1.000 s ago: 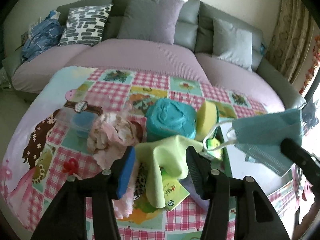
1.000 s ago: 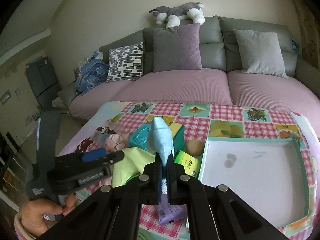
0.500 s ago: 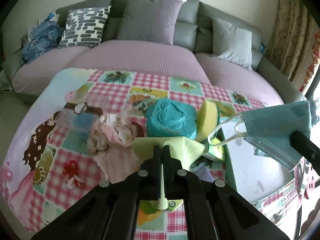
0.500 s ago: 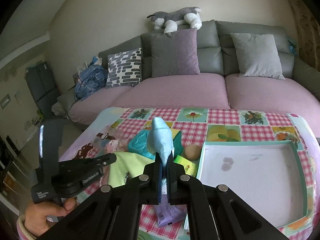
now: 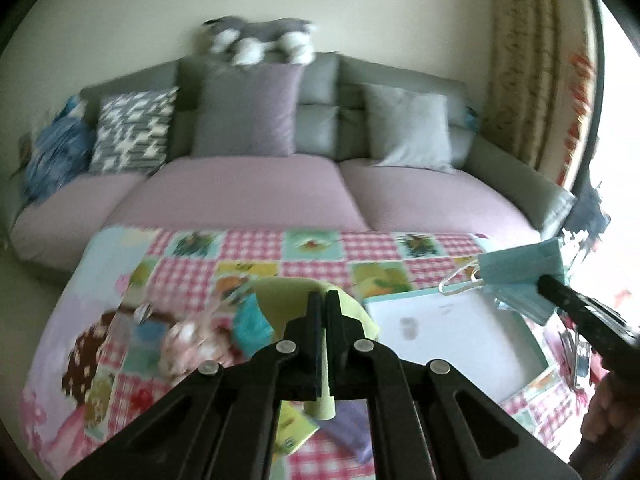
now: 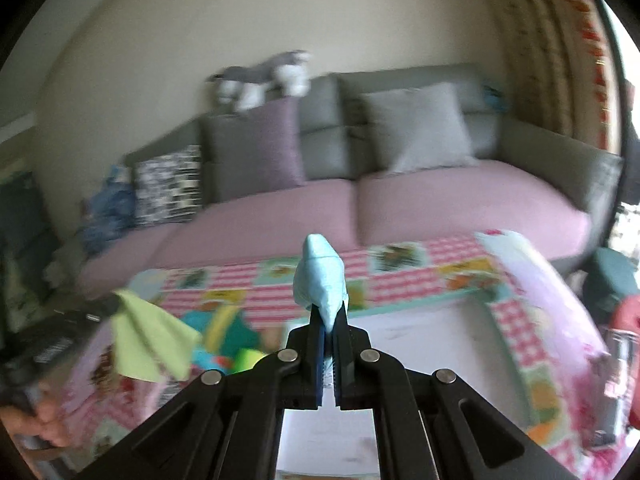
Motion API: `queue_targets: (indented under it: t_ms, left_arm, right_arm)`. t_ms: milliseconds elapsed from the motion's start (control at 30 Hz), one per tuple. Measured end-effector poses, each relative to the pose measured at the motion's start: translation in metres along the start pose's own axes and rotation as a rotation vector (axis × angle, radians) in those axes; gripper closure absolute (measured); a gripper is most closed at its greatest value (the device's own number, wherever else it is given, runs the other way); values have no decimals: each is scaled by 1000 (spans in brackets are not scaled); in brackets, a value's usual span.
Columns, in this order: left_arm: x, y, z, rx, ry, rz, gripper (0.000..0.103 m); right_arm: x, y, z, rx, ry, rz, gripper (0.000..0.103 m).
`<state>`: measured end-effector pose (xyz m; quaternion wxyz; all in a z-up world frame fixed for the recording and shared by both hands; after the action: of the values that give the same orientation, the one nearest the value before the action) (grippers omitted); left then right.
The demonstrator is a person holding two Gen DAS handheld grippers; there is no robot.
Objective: Organize soft objects
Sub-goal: 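Carry the green cloth with the left tool while the right tool carries the mask toward the white tray, then open the left tool over the tray while the right tool releases the mask into it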
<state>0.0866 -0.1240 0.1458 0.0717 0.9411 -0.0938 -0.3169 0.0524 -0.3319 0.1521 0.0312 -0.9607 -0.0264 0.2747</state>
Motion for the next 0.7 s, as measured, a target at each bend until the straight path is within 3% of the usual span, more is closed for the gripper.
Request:
queue_targets:
  t_ms: [100,267,433,700]
  left_arm:
    - [4,34,-8,63,16,44,102]
    - [24,84,-6,123,-4,117,102]
    - [55,123,16,189,-27,161,102]
    - [122,144,70,235,-163,138,101]
  right_arm:
    - [4,29,6,14,-39,119,100]
    - [14,64,14,78,-81,186,100]
    - [32,87,29,54,-149,321,100]
    - [77,108,60,79,-292,328,100]
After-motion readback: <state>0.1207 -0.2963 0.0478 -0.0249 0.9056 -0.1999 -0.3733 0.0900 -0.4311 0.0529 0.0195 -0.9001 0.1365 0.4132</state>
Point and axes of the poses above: each gripper's, at about its wrist camera, not at the fingertips, and x roughly the way its jaws point, y to its right, z to its underside, the point moved 5 cm from there along x, roughly the way its jaws point, and after that the axes turned 8 degrees about -x, right-handed, at the moved point
